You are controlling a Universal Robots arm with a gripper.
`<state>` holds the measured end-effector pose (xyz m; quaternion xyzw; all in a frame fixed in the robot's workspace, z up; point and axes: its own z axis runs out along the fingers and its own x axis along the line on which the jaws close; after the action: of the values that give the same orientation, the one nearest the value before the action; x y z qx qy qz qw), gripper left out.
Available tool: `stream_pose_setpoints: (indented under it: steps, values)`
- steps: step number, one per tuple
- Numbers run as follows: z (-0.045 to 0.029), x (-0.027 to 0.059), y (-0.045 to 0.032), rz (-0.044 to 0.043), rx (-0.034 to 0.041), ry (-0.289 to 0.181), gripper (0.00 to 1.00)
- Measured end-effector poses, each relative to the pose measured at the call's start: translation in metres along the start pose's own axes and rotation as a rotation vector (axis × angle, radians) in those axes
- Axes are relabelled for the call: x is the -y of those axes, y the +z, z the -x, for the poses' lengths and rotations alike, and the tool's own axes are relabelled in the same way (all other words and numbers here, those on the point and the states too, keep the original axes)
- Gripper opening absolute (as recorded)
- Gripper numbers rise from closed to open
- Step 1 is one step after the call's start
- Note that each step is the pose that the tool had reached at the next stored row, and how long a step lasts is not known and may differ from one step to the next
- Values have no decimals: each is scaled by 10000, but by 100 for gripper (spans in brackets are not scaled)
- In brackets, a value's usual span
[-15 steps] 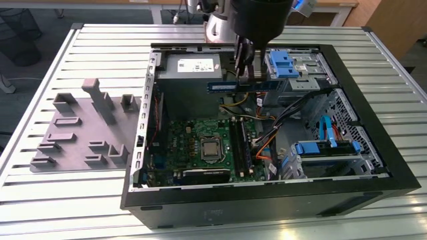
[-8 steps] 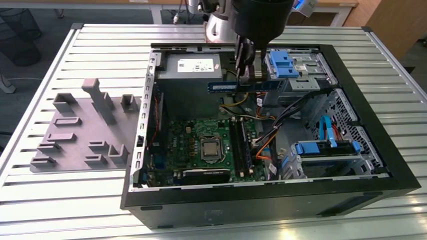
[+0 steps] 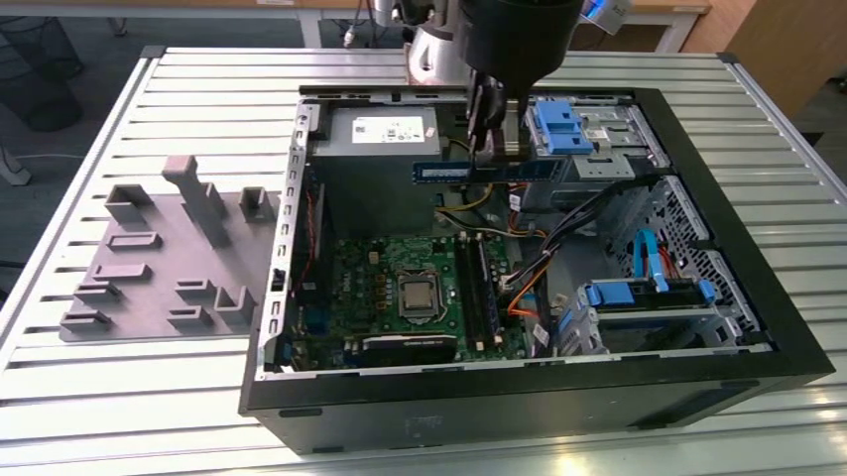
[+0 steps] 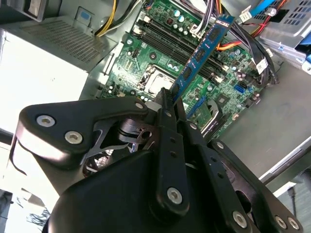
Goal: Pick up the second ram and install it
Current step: 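Insert the second ram into the second slot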
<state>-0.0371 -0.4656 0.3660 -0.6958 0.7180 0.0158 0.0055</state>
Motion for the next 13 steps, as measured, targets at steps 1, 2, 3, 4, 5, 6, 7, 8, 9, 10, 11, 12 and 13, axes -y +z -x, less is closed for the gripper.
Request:
stream_pose_setpoints:
  steps: [1, 2, 3, 4, 5, 6, 7, 8, 9, 10, 11, 12, 13]
  values:
    - [0, 0, 0, -3, 1, 115, 14]
    - [0, 0, 1, -7, 3, 254, 14]
    - [0, 0, 1, -12, 5, 413, 14]
    - [0, 0, 2, -17, 7, 602, 14]
    - [-1, 0, 3, -23, 10, 780, 14]
    - [-1, 0, 4, -28, 12, 961, 14]
    - [-1, 0, 5, -33, 14, 1140, 14]
    - [-1, 0, 7, -39, 19, 1321, 14]
    - [-1, 0, 8, -45, 21, 1500, 14]
    - [0, 0, 10, -50, 24, 1680, 14]
    - [-1, 0, 11, -56, 27, 1877, 14]
    - [-1, 0, 13, -61, 29, 2056, 14]
    - [-1, 0, 14, -67, 32, 2236, 14]
